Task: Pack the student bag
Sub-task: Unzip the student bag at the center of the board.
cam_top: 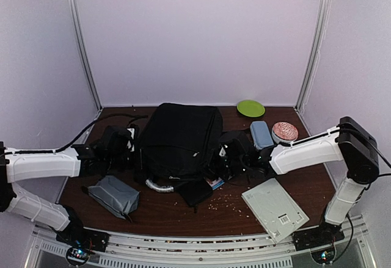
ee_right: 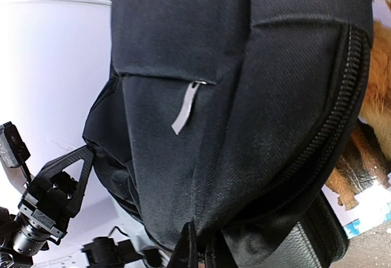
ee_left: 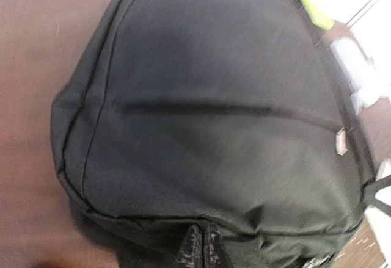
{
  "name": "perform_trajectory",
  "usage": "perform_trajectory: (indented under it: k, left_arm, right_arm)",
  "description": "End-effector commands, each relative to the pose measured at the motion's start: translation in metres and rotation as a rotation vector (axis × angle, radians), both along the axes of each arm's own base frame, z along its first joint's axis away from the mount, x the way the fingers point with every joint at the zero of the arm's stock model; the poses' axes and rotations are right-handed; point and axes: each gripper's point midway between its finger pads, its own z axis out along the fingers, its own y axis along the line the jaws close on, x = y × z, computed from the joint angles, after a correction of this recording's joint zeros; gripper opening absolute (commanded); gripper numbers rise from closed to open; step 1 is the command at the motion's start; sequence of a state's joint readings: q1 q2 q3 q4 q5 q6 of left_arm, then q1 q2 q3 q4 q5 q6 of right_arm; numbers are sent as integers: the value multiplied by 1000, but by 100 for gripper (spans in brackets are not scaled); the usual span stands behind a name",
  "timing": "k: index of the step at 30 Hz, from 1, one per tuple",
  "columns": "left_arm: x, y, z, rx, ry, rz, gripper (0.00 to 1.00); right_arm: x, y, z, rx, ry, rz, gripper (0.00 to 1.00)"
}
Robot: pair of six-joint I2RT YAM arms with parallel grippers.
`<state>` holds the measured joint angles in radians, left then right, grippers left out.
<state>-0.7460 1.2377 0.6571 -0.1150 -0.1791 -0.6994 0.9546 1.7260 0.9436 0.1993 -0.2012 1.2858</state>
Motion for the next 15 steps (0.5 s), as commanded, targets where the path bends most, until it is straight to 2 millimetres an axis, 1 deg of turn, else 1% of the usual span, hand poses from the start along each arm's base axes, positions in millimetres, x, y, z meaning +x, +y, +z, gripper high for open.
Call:
perform_trajectory:
  k: [1, 2, 3, 4, 5, 6, 8, 9, 11, 13, 15]
  left_arm:
    - [30, -32, 86, -90, -174, -74, 0]
    - [35, -33, 97, -88, -190, -77, 0]
    - [37, -35, 105, -86, -203, -80, 2]
    - [39, -35, 110, -85, -212, -82, 9]
    - [39, -35, 114, -84, -217, -84, 19]
    - [37, -34, 114, -85, -212, -84, 35]
    - [31, -31, 108, -95, -182, -78, 61]
    - [27, -29, 101, -107, -153, -70, 70]
    - [14, -21, 85, -122, -95, -55, 77]
    - [2, -14, 71, -139, -45, -34, 80]
    - [-11, -10, 61, -178, -2, -16, 80]
  right_arm:
    - [28, -4, 100, 182, -200, -62, 0]
    - [31, -9, 110, 183, -227, -76, 0]
    - [33, -13, 118, 177, -253, -87, 0]
    - [36, -18, 124, 165, -275, -101, 0]
    - [38, -22, 126, 152, -288, -111, 0]
    - [38, -25, 126, 143, -292, -119, 0]
    - [39, -26, 123, 152, -288, -117, 0]
    - [38, -25, 120, 156, -285, -112, 0]
    - [37, -22, 115, 160, -275, -102, 0]
    - [37, -20, 110, 166, -266, -97, 0]
    - [37, -18, 107, 175, -262, -94, 0]
